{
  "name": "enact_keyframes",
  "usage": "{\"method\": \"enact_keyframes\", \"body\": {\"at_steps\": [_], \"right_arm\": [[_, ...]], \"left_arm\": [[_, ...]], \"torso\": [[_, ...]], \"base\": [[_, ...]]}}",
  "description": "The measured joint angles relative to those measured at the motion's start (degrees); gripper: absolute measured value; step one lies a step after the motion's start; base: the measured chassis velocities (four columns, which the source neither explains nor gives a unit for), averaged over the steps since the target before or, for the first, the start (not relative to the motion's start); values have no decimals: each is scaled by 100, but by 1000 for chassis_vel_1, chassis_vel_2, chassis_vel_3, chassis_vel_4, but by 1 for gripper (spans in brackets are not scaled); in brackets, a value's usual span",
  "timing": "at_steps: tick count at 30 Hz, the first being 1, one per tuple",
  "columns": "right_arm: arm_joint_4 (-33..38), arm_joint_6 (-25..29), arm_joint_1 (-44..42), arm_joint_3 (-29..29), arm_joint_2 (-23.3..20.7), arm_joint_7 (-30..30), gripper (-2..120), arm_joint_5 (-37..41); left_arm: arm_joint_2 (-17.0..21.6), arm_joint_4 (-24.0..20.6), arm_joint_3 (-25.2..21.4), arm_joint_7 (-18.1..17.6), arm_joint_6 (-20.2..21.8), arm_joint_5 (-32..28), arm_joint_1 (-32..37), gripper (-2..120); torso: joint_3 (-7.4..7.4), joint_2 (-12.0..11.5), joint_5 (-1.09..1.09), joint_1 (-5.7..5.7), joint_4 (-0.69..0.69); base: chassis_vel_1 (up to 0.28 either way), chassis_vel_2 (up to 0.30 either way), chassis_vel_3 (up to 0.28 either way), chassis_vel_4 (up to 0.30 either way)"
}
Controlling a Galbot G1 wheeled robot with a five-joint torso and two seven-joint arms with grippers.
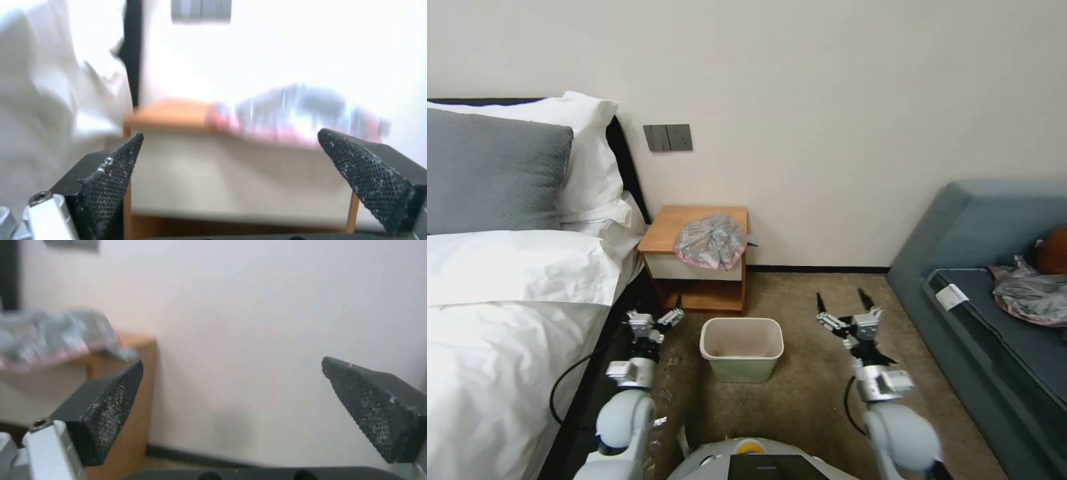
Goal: Pick up the garbage bag from the table and place it over the trash can.
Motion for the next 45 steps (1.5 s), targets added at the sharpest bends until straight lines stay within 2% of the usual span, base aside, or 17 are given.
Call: {"method": "enact_keyframes", "body": {"at_steps": [1, 3, 5, 10, 14, 17, 18, 20, 22, 28, 30, 32, 35, 36, 40, 45], "right_arm": [[0, 0, 0, 0, 0, 0, 100, 0], [31, 21, 11, -9, -20, -49, 100, 65], [-33, 77, 39, -37, -59, -49, 100, 136], [-199, 185, 101, -104, -136, -24, 100, 178], [-415, 211, 323, -215, -381, 203, 100, 129], [-779, 330, 706, -279, -799, 321, 100, -130], [-779, 330, 706, -279, -799, 321, 100, -130], [-1070, 413, 1012, -359, -1149, 450, 100, -403], [-1233, 460, 1179, -399, -1362, 512, 100, -612], [-1494, 593, 1421, -402, -1752, 609, 100, -1111], [-1830, 745, 1772, -425, -2042, 701, 100, -1726], [-2356, 947, 2375, -622, -2243, 725, 100, -2308], [-2733, 1021, 2777, -818, -2323, 753, 100, -2531], [-3078, 1063, 3150, -1056, -2368, 770, 100, -2688], [-3509, 1126, 3619, -1373, -2370, 767, 100, -2887], [-4346, 1267, 4484, -2046, -2357, 662, 100, -3236]], "left_arm": [[0, 0, 0, 0, 0, 0, 0, 100], [61, -117, -96, 99, -284, -338, 15, 100], [70, -24, -31, 328, -328, -506, 10, 100], [76, 64, -7, 406, -391, -499, 5, 100], [89, 138, 6, 389, -444, -374, 24, 100], [56, 185, 18, 169, -456, -82, 37, 100], [56, 185, 18, 169, -456, -82, 37, 100], [3, 206, 33, -97, -456, 207, 44, 100], [-15, 206, 38, -203, -451, 308, 49, 100], [31, 272, 103, -306, -385, 354, -47, 100], [70, 346, 163, -315, -325, 356, -128, 100], [61, 381, 175, -322, -265, 357, -146, 100], [53, 390, 176, -331, -211, 359, -171, 100], [43, 399, 174, -346, -163, 359, -206, 100], [26, 449, 170, -372, -124, 359, -252, 100], [-9, 611, 166, -382, -126, 356, -281, 100]], "torso": [[0, 0, 0, 0, 0], [-1, 0, 9, 0, 5], [0, 0, 0, 0, 4], [0, 0, 5, 0, 4], [0, 0, 5, 0, 3], [0, 0, 6, 0, 5], [0, 0, 6, 0, 5], [0, 0, 6, 1, 4], [0, 0, 6, 0, 5], [1, 0, 5, 0, 3], [1, 0, 5, 1, -1], [1, 0, 5, 0, 6], [1, 0, 5, 1, 5], [1, 0, 5, 1, 4], [1, 0, 5, 2, 4], [1, 0, 4, 2, 3]], "base": [[0, 0, 0, 0], [0, 0, 0, 0], [0, 0, 0, 0], [0, 0, 0, 0], [0, 0, 0, 0], [0, 0, 0, 0], [0, 0, 0, 0], [0, 0, 0, 0], [0, 0, 0, 0], [0, 0, 0, 0], [0, 0, 0, 0], [0, 0, 0, 0], [0, 0, 0, 0], [0, 0, 0, 0], [0, 0, 0, 0], [0, 0, 0, 0]]}}
